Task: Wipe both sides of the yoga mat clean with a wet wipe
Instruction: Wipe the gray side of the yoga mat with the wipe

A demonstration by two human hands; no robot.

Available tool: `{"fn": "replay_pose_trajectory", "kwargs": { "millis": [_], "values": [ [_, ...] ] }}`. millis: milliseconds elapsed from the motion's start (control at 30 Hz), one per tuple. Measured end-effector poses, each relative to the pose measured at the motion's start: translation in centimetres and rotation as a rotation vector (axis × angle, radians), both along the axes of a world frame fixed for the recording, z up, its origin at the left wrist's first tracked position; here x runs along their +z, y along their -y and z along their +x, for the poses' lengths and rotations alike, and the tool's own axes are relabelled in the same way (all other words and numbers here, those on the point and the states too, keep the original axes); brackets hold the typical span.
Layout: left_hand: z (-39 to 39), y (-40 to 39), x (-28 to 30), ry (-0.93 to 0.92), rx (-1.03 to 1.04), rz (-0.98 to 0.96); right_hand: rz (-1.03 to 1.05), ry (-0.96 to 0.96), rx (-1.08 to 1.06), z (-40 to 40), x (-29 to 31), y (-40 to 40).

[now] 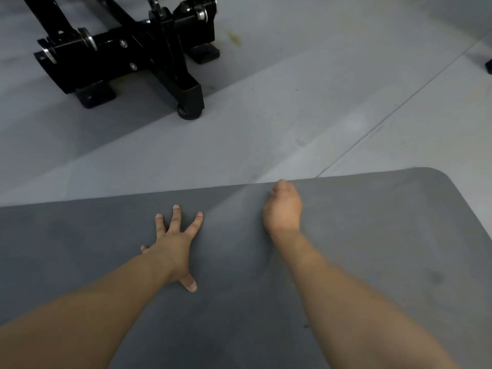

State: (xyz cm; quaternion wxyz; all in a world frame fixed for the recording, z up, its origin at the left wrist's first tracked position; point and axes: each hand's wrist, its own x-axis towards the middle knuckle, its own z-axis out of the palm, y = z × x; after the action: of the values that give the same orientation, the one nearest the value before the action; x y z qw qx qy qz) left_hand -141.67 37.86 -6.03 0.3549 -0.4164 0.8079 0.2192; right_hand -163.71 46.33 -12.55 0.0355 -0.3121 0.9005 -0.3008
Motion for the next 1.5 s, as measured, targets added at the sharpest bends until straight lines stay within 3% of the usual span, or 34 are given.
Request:
{"fn": "replay_pose_trajectory", "kwargs": {
  "millis": [133, 233, 300, 433, 533, 633, 767, 867, 933, 1067, 1200, 1500],
  "values": [
    [0.0, 0.0, 0.1, 0.005, 0.008, -0.002, -0.024, 0.036, 0.375, 8.2, 0.6, 4.0],
    [-0.1, 0.0, -0.2, -0.005, 0.009, 0.002, 0.041, 0.022, 0.558, 7.1, 0.9, 4.5],
    [0.1, 0.1, -0.3, -0.009, 0.018, -0.001, 0.069, -0.022, 0.507, 3.5, 0.7, 3.8],
    [0.2, 0.1, -0.2, -0.007, 0.016, 0.004, 0.187, -0.044, 0.082, -5.9, 0.9, -1.0],
    [0.2, 0.0, -0.1, -0.013, 0.015, -0.003, 0.2, 0.011, -0.082, -8.2, 1.4, -2.5],
    [0.1, -0.1, -0.1, -0.017, 0.013, -0.005, 0.183, 0.014, 0.022, -3.3, 0.7, 0.1],
    [0.3, -0.1, 0.0, -0.026, 0.008, -0.015, 0.164, 0.086, 0.426, 8.0, 1.1, 2.8],
    [0.4, -0.1, -0.2, -0.033, -0.008, -0.029, 0.166, 0.049, 0.627, 9.9, 2.2, 1.5],
    [0.4, 0.1, -0.5, -0.039, -0.019, -0.04, 0.186, -0.003, 0.585, 6.8, 2.1, -1.0],
    [0.3, 0.1, -0.9, -0.036, -0.035, -0.062, 0.178, -0.086, 0.197, -1.7, 1.6, -9.9],
    [0.2, 0.0, -0.8, -0.03, -0.039, -0.079, 0.267, -0.013, 0.003, -4.9, 3.0, -14.9],
    [1.7, -0.7, -0.4, -0.043, -0.101, -0.102, 0.314, -0.009, 0.441, 7.4, 5.6, -14.7]
  ]
}}
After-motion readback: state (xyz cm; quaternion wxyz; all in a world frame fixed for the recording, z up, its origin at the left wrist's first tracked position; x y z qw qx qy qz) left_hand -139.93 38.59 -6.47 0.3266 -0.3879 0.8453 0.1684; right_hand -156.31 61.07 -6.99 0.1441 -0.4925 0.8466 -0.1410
